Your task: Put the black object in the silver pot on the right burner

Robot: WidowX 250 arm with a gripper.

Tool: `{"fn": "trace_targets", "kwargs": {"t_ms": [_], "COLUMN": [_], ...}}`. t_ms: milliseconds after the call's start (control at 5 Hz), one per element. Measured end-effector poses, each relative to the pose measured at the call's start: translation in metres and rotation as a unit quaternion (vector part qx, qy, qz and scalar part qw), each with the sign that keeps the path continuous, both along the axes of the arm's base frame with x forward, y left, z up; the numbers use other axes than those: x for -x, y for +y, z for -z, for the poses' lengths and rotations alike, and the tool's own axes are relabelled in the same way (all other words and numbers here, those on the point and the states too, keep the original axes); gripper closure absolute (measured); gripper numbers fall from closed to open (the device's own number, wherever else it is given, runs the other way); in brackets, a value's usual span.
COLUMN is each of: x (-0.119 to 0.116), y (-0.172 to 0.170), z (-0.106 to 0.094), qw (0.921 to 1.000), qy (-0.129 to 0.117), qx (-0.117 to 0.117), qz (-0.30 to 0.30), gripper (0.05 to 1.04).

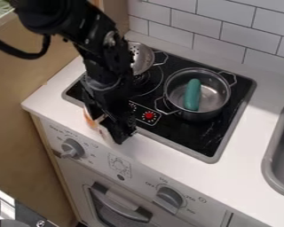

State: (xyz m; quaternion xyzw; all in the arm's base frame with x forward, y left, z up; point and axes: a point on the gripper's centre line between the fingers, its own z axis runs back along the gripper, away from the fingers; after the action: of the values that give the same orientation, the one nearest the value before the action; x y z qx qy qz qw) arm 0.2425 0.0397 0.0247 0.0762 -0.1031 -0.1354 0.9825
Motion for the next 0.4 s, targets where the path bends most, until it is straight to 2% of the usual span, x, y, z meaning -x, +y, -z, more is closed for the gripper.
{"fn": "trace_targets", "kwargs": {"t_ms": [200,400], "x": [-0.0016,-0.003], "y": [0.0013,0.0015], "z": [0.0045,0.0089], "qw": [1.0,1.0], "qy": [-0.006,-0.007], "qx": [-0.004,-0.003], "qz": [0.0,-0.006], "gripper": [0.116,0.376]}}
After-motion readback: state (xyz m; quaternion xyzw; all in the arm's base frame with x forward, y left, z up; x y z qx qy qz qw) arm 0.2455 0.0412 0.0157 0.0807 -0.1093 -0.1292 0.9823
